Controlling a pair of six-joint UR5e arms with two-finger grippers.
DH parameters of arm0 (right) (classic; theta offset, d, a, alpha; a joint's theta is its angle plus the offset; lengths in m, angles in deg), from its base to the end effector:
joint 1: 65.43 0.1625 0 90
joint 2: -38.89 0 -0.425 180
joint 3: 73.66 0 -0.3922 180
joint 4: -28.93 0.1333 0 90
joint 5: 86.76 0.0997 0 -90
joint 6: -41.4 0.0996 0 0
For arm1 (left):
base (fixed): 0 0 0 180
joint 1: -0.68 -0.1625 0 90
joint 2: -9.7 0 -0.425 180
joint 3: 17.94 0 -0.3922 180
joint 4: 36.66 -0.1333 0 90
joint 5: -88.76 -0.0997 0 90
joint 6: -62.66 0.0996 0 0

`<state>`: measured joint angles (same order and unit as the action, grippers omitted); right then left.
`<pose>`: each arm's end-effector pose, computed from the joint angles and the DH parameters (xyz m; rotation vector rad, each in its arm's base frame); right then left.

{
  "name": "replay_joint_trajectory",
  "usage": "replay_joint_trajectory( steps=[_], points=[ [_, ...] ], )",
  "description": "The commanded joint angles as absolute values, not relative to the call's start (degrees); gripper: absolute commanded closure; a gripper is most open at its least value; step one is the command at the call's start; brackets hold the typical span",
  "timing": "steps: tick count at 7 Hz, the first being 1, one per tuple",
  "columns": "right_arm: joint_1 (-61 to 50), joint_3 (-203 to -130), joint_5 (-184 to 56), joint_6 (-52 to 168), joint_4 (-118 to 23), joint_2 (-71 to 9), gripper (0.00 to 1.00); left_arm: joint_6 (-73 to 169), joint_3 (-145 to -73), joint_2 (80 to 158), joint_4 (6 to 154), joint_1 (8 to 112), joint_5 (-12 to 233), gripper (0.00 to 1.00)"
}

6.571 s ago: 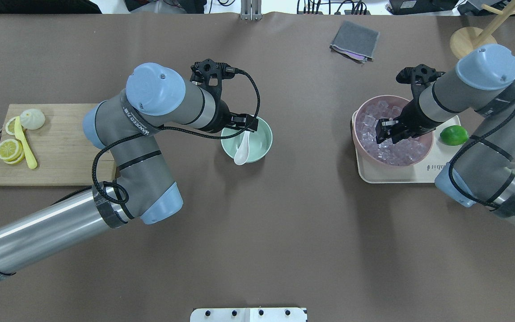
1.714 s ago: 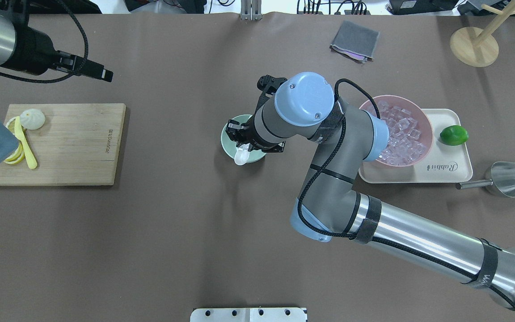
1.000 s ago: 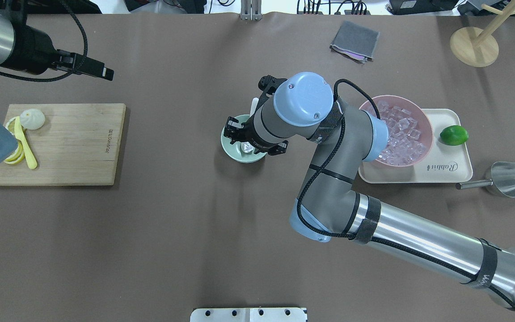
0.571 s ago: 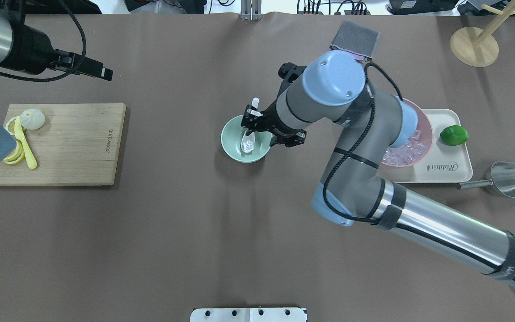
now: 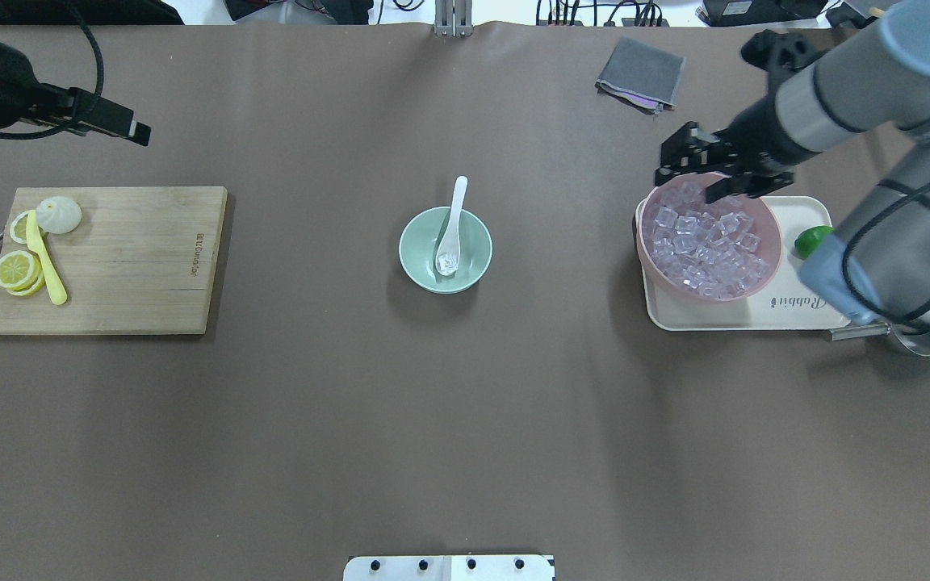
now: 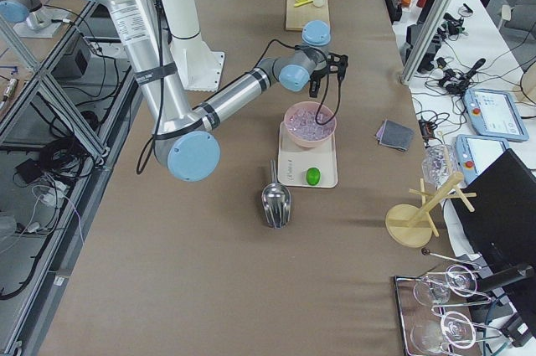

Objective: Put spoon and ice into bowl

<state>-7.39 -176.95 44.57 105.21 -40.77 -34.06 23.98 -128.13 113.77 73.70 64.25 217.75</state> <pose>-0.2519 -0.5313 0.3411 0.0667 -1.0741 0.1828 0.1808 -0.5224 0.3175 0.4319 1.0170 0.1325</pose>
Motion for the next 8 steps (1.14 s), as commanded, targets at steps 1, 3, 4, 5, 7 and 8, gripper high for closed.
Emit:
replay_joint_trajectory(
  steps=[1, 3, 4, 5, 7, 8],
  points=[
    [4.22, -176.06, 51.13, 83.25, -40.94, -43.86, 0.0, 35.8, -128.07, 105.54, 73.38, 69.99, 222.32, 0.03],
    [13.19, -172.82, 51.23, 56.83, -50.38, -47.84, 0.0, 43.1, -127.98, 98.5, 73.73, 74.84, 223.5, 0.03],
    [17.14, -169.66, 51.14, 46.08, -52.09, -48.81, 0.0, 46.97, -127.89, 95.25, 73.91, 75.64, 223.32, 0.03],
    [20.49, -166.07, 51.14, 40.05, -52.02, -49.08, 0.0, 47.19, -126.84, 94.43, 73.56, 76.96, 223.32, 0.03],
    [24.03, -161.65, 50.44, 32.03, -51.93, -49.0, 0.0, 47.28, -122.74, 93.72, 73.38, 80.38, 224.97, 0.03],
    [25.52, -161.55, 50.44, 31.73, -51.84, -49.0, 0.0, 51.45, -121.22, 93.11, 73.38, 80.66, 225.16, 0.03]
  ],
)
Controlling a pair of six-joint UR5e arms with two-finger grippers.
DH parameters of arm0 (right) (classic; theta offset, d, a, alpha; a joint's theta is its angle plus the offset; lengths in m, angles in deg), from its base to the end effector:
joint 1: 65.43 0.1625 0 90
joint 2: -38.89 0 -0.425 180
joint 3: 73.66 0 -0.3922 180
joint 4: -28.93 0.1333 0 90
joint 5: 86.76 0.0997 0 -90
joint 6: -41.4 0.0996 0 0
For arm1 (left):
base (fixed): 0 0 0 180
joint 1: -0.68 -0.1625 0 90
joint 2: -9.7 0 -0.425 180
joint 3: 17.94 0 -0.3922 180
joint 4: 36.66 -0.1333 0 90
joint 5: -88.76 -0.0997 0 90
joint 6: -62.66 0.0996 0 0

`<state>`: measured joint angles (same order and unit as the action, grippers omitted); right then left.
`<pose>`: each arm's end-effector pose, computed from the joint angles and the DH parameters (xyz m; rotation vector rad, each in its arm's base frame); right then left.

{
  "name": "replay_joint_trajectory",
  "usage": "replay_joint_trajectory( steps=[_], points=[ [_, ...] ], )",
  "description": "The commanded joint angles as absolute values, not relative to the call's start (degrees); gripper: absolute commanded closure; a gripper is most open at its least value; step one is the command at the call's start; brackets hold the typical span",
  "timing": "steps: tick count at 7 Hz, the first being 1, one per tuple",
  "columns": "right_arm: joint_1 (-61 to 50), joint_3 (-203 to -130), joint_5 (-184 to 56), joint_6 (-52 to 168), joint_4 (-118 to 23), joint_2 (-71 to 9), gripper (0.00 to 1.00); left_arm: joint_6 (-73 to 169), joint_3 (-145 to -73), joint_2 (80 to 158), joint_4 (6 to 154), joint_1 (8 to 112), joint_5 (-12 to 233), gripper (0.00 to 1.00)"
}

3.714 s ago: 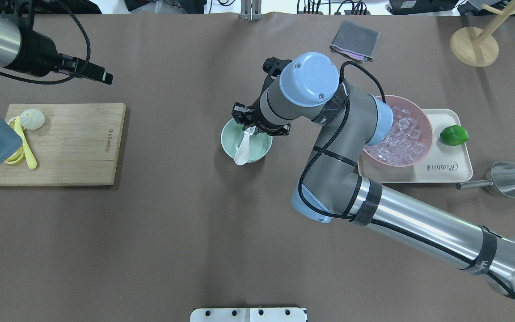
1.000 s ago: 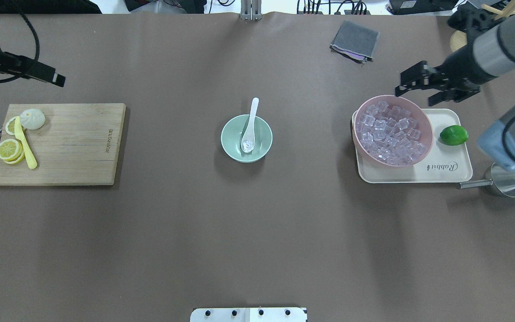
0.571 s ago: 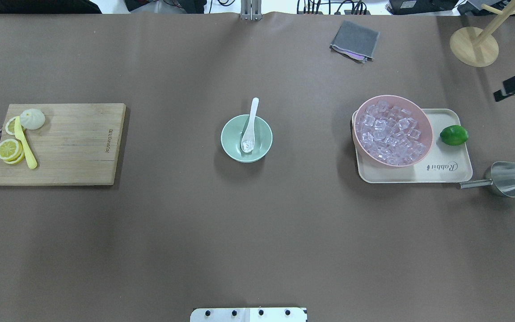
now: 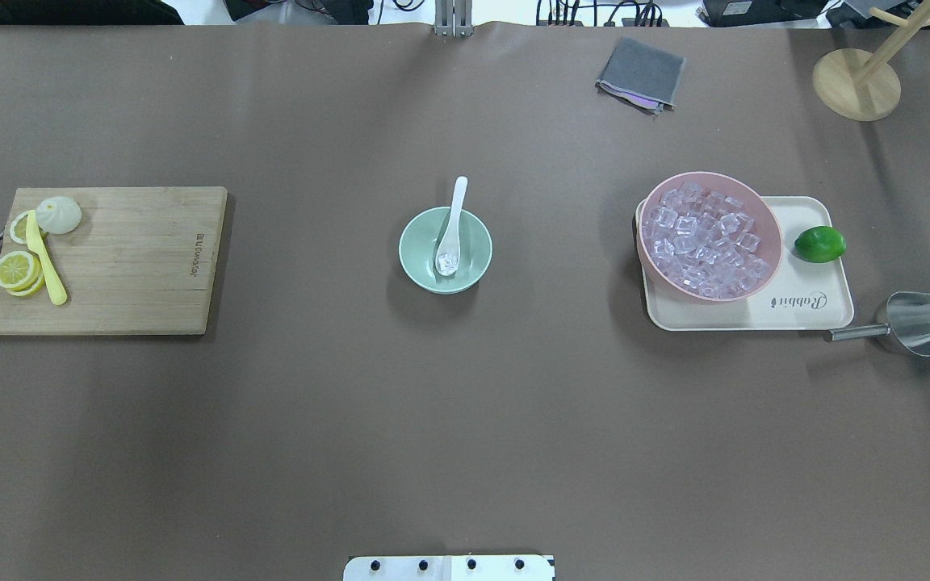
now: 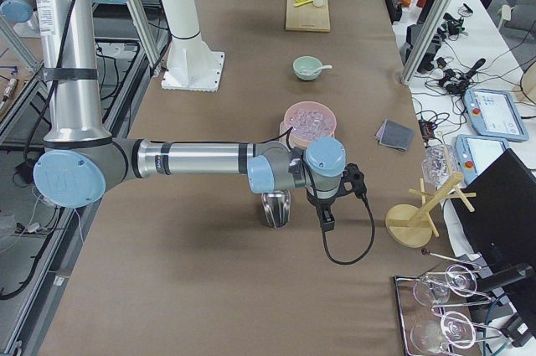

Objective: Put spoon and ice into bowl

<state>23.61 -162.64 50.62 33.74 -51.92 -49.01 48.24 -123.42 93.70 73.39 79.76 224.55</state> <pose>0.0513 -0.5187 0.6285 0.2165 -0.8149 -0.2153 0.0270 -0.4667 0.5319 0.3040 0.8681 0.1491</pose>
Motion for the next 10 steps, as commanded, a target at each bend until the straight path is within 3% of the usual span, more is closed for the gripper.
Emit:
replay_joint_trajectory(
  steps=[1, 10],
  points=[
    [25.62, -161.72, 50.35, 31.82, -51.58, -49.0, 0.0, 57.76, -120.69, 90.67, 73.47, 81.27, 225.08, 0.03],
    [25.53, -161.81, 49.65, 31.99, -51.23, -49.17, 0.0, 57.47, -120.24, 89.59, 73.47, 82.59, 225.17, 0.03]
  ],
)
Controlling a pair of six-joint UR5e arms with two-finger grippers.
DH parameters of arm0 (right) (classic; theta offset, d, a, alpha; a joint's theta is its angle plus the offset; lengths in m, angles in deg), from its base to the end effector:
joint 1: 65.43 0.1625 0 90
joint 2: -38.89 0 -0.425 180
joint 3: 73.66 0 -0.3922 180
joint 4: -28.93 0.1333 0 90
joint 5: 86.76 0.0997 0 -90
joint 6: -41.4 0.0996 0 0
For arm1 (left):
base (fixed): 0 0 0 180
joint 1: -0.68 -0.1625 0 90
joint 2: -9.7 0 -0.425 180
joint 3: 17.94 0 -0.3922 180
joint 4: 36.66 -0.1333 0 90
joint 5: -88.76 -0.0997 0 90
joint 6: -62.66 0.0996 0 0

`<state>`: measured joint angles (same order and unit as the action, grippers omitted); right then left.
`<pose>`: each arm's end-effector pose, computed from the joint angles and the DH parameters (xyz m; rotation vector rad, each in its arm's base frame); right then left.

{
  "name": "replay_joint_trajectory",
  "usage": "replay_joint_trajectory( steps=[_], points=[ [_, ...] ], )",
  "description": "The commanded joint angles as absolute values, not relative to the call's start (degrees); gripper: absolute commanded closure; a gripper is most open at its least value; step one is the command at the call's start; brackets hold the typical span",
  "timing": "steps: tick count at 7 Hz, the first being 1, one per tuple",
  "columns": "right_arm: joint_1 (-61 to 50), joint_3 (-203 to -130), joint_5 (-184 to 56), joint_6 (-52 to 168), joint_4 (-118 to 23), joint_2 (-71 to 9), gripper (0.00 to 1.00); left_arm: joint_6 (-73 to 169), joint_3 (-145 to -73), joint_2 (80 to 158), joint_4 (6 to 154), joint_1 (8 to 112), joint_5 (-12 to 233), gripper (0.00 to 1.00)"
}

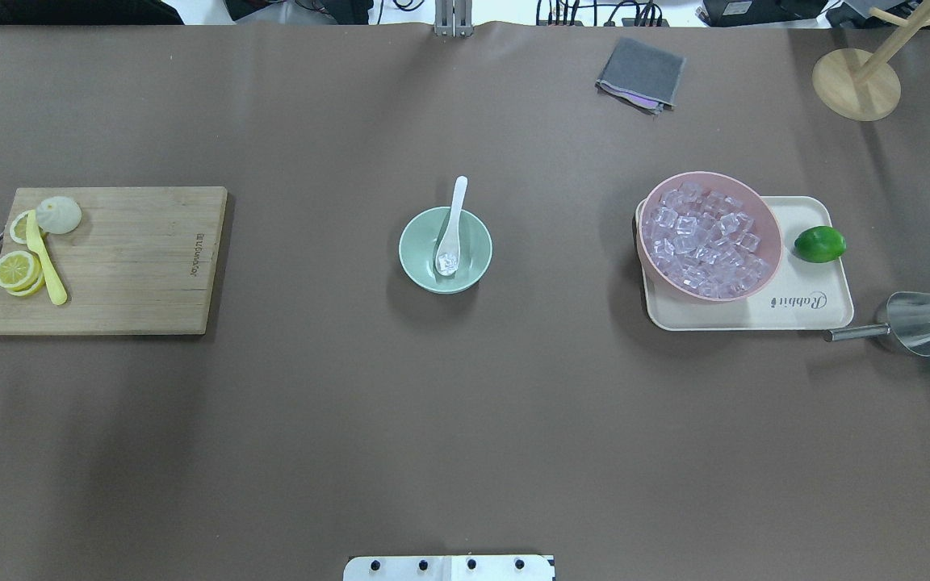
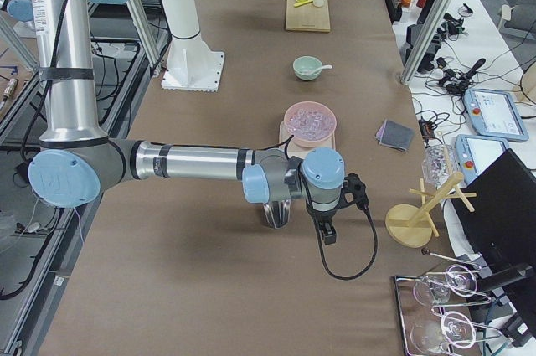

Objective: Put spoon and ice into bowl

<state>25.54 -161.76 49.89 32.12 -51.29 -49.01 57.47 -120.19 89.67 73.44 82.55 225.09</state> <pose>0.0696 -0.5167 0.6359 0.2367 -0.7955 -0.2075 0.0011 -0.4405 0.5916 0.2732 0.8361 0.2054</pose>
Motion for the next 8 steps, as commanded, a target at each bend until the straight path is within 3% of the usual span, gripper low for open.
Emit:
replay_joint_trajectory(
  steps=[1, 8],
  points=[
    [25.53, -161.72, 49.12, 31.91, -51.22, -49.35, 0.0, 57.47, -119.72, 89.59, 73.47, 82.51, 225.08, 0.03],
    [25.53, -161.64, 49.03, 32.43, -51.22, -49.79, 0.0, 57.47, -120.85, 88.1, 73.82, 82.77, 225.34, 0.03]
  ],
)
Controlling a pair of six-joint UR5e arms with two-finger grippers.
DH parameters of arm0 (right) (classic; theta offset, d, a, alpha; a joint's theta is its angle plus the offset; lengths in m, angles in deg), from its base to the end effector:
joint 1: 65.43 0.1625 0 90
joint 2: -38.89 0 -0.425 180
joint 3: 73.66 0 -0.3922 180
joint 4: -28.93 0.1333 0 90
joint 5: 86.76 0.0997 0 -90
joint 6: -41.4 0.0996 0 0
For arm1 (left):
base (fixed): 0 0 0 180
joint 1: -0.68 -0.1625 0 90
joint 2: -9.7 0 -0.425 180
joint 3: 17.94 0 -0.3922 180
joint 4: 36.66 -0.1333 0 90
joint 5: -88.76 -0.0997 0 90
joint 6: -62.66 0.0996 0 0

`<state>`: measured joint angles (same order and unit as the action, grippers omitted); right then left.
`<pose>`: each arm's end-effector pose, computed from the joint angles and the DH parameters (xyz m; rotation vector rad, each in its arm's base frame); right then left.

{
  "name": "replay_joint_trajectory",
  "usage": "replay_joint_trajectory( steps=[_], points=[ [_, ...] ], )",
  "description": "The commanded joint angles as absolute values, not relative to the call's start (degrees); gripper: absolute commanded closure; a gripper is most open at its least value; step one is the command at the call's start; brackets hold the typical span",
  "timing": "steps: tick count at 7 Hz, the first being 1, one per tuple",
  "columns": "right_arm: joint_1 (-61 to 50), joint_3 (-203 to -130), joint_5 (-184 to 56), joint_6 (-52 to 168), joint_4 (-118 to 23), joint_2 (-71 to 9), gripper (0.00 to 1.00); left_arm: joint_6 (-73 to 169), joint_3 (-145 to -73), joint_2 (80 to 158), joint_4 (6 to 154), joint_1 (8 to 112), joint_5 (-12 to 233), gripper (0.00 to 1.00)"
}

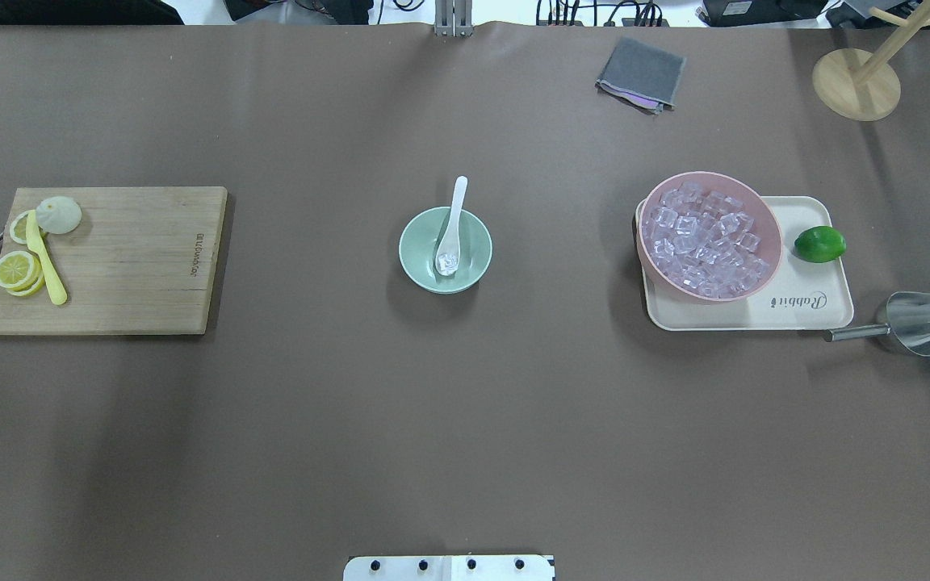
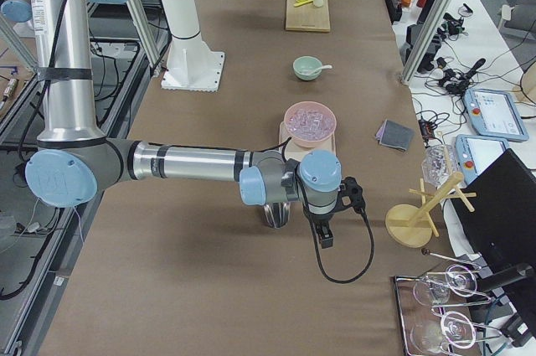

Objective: Put spoon and ice into bowl

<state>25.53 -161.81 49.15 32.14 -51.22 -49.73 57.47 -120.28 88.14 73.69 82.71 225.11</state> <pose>0.0703 -0.5110 0.6427 0.2258 -0.7838 -0.2023 -0.0017 -0.4292 0.6017 0.2546 0.8348 0.1945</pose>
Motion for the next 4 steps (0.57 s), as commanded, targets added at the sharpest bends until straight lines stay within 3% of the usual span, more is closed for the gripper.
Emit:
replay_joint_trajectory(
  steps=[1, 4],
  points=[
    [25.53, -161.72, 49.12, 32.43, -51.14, -50.49, 0.0, 57.47, -120.86, 88.01, 73.99, 82.68, 225.34, 0.03],
    [25.53, -161.81, 49.21, 31.82, -51.05, -52.51, 0.0, 57.38, -120.33, 88.62, 74.08, 82.59, 225.25, 0.02]
  ],
)
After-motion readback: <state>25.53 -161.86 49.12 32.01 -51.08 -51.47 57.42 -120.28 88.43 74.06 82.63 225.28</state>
